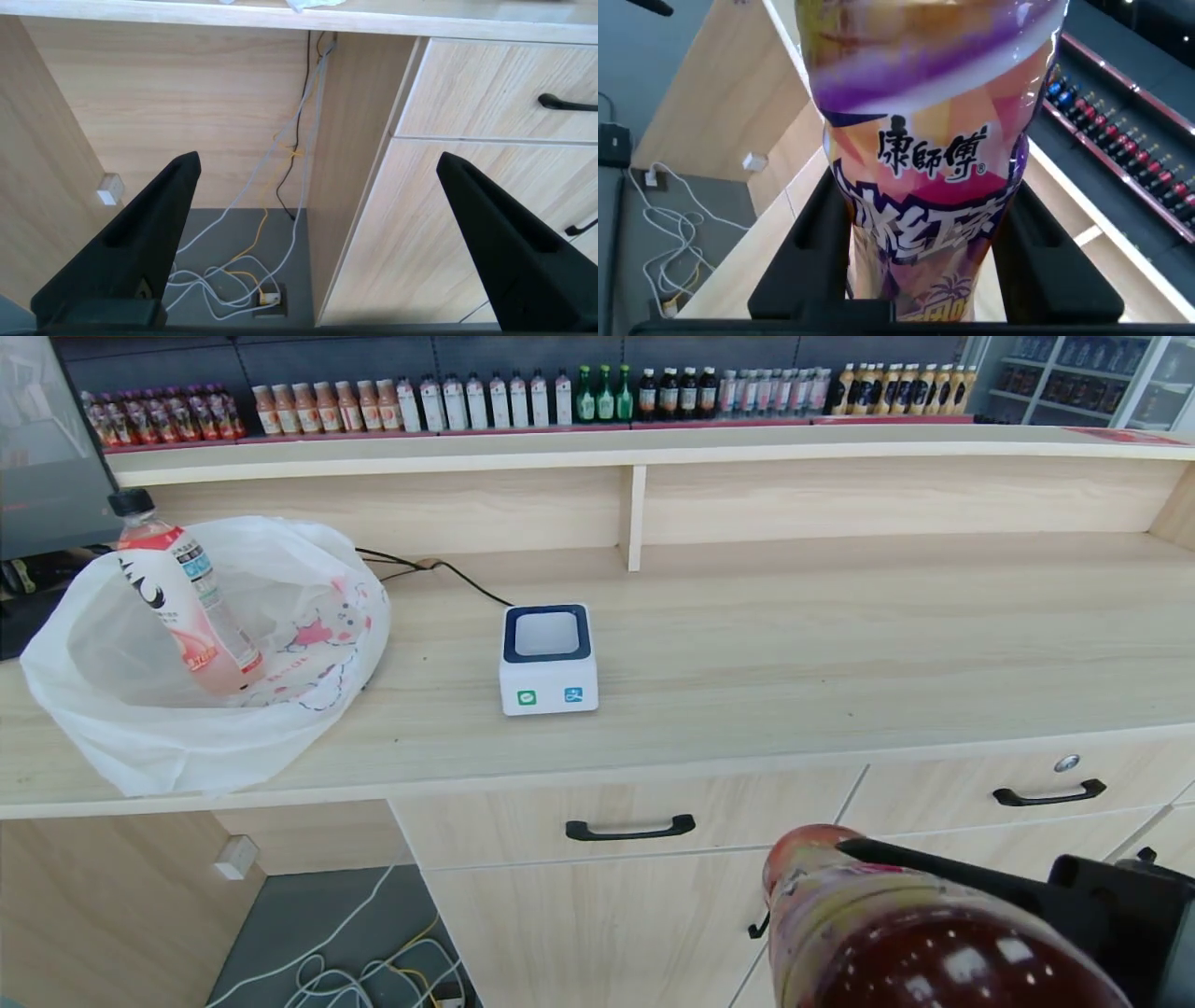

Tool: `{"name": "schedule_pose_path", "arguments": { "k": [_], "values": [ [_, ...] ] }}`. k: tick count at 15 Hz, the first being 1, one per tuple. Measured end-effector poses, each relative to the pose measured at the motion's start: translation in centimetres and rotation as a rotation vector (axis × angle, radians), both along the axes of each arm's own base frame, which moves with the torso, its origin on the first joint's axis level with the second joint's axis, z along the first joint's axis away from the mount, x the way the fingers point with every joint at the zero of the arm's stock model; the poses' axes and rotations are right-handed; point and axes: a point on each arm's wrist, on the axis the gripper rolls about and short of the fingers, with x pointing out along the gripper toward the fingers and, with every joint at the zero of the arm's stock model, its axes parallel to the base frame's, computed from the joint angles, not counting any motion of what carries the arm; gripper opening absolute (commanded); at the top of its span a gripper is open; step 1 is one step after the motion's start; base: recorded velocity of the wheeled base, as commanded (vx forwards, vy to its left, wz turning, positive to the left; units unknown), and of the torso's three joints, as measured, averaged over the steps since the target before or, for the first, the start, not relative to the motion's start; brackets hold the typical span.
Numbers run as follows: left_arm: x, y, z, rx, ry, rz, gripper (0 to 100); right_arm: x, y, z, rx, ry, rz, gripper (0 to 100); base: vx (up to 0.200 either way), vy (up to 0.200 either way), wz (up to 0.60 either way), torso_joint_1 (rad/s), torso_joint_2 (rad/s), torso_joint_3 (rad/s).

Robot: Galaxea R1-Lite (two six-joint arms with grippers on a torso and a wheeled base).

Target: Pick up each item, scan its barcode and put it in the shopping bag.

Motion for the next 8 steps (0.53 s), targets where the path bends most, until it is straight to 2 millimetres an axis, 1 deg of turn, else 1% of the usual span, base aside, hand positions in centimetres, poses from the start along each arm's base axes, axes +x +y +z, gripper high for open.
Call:
{"name": "schedule_pose_path", "arguments": {
  "k": [2, 5, 8],
  "values": [
    [0.0, 0.0, 0.0, 0.0, 0.0, 0.0, 100, -0.5, 0.8, -0.3, -0.051, -0.078, 0.056, 0, 0.0, 0.0, 0.0, 0.0, 0.0, 0.0],
    [0.0, 0.0, 0.0, 0.0, 0.0, 0.0, 100, -0.5, 2.6, -0.6, -0.106, -0.164, 0.108, 0, 0.0, 0.0, 0.0, 0.0, 0.0, 0.0],
    [0.0, 0.0, 0.0, 0.0, 0.0, 0.0, 100, -0.3, 4.0, -0.8, -0.135, -0.269, 0.112, 0, 0.0, 0.0, 0.0, 0.0, 0.0, 0.0]
  ]
}}
